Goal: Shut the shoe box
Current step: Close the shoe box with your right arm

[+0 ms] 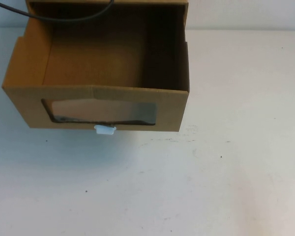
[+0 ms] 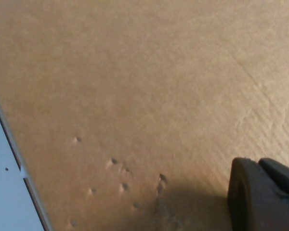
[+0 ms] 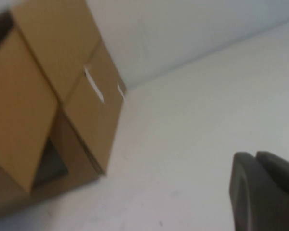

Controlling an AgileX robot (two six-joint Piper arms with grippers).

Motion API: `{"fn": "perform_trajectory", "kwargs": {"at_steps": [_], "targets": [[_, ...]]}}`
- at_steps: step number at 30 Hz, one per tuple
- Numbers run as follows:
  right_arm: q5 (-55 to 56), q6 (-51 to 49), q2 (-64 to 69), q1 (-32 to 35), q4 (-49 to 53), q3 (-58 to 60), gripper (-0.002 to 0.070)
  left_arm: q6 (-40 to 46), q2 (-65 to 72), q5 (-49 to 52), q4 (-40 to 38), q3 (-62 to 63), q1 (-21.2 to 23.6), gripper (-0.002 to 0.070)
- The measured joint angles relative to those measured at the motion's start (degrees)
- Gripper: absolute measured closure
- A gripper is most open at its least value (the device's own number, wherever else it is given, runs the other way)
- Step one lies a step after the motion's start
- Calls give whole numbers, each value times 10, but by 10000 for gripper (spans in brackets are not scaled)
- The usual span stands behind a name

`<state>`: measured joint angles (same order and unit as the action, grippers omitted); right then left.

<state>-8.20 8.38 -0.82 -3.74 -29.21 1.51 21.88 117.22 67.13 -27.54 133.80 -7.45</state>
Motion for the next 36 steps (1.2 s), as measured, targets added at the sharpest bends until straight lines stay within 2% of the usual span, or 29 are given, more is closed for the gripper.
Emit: {"fn": "perform_trajectory", "kwargs": {"at_steps": [4, 7, 11, 18, 26, 30, 32, 36], "targets": [[82, 0, 0, 0, -104, 0, 687, 1, 0, 0, -1, 0, 0, 677], [73, 0, 0, 0, -138, -1, 687, 1, 0, 0, -1, 0, 0, 677], [-71, 0, 22, 0, -146, -64, 687, 1, 0, 0, -3, 0, 0, 677], [-350, 24, 254, 0, -96, -236, 687, 1, 0, 0, -3, 0, 0, 677], [-449, 122, 500, -5, -88, -438, 687, 1, 0, 0, -3, 0, 0, 677], [-448, 117, 586, -80, -71, -544, 687, 1, 0, 0, -3, 0, 0, 677], [-435, 90, 615, -141, -39, -588, 687, 1, 0, 0, -3, 0, 0, 677], [-397, -19, 670, -304, 90, -658, 687, 1, 0, 0, -3, 0, 0, 677]]}}
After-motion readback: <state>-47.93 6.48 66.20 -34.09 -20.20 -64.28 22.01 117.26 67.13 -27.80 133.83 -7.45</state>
